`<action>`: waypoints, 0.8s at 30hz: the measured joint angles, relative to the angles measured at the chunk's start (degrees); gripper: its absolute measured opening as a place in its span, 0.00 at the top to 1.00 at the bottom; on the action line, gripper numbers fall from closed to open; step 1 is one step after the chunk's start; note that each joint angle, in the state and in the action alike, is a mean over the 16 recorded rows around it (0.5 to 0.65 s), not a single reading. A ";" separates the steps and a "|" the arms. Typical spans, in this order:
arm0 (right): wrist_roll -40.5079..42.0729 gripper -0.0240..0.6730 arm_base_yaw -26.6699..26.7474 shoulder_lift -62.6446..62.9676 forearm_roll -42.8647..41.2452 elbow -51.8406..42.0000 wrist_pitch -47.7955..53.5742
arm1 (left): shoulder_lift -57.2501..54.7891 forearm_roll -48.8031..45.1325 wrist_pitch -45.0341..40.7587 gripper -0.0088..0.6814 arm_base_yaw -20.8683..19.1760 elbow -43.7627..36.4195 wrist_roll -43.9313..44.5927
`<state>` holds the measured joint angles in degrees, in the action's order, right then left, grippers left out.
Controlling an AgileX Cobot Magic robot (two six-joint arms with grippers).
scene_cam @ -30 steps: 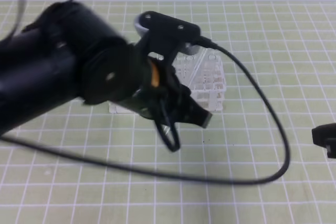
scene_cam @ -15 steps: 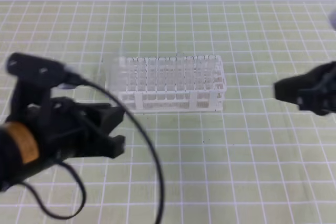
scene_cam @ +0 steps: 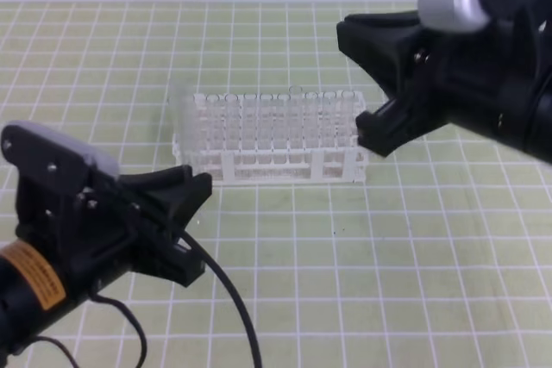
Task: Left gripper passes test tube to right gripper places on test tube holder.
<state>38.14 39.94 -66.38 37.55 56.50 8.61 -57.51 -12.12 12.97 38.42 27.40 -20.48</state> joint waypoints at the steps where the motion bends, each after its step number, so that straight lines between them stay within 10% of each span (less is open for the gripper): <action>1: 0.82 0.99 1.31 -0.03 0.14 -0.67 -2.72 | -0.61 -0.18 0.82 0.93 0.01 -0.07 0.16; 11: 2.57 0.92 10.85 -2.56 0.76 -6.03 -20.87 | -7.38 -1.01 11.08 0.94 -0.02 -0.19 1.39; 24: -5.35 0.44 14.76 -6.28 -5.00 -5.76 -28.59 | -10.48 -1.00 17.25 0.92 -0.01 -0.19 3.05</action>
<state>32.80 54.70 -72.66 32.55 50.74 -19.98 -68.00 -13.12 30.22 38.42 27.21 -17.43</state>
